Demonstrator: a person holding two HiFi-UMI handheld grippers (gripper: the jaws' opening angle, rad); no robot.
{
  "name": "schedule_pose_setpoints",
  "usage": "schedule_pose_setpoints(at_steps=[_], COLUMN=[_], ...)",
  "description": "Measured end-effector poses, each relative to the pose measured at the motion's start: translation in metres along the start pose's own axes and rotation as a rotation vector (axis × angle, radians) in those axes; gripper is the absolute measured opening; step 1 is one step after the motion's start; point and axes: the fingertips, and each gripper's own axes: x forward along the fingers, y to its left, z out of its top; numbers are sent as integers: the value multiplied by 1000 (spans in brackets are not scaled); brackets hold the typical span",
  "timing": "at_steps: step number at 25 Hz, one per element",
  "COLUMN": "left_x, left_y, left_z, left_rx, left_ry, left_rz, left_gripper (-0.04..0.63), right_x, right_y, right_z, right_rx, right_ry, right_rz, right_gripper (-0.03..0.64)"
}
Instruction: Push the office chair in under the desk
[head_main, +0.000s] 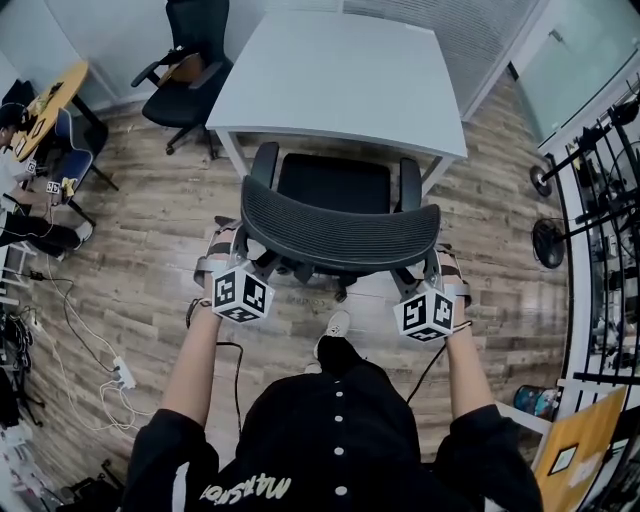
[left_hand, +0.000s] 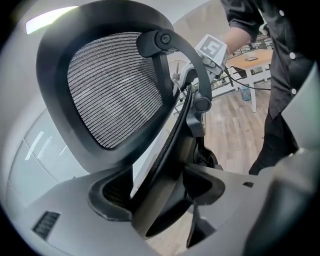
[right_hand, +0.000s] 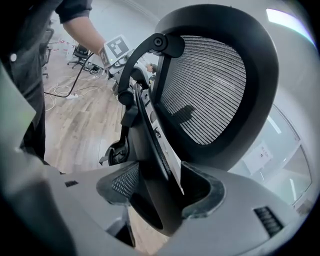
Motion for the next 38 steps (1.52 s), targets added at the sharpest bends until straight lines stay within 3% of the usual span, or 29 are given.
schedule_pose_setpoints(at_steps=[38], left_x=[84], left_y=[57], left_z=[11], left_rx=[-24], left_ry=[37], left_rz=[4], left_gripper=[324], right_x=[72], right_y=[-79], right_z=[-21], right_rx=[-25], right_ry=[-46], right_rz=[-13], right_gripper=[278])
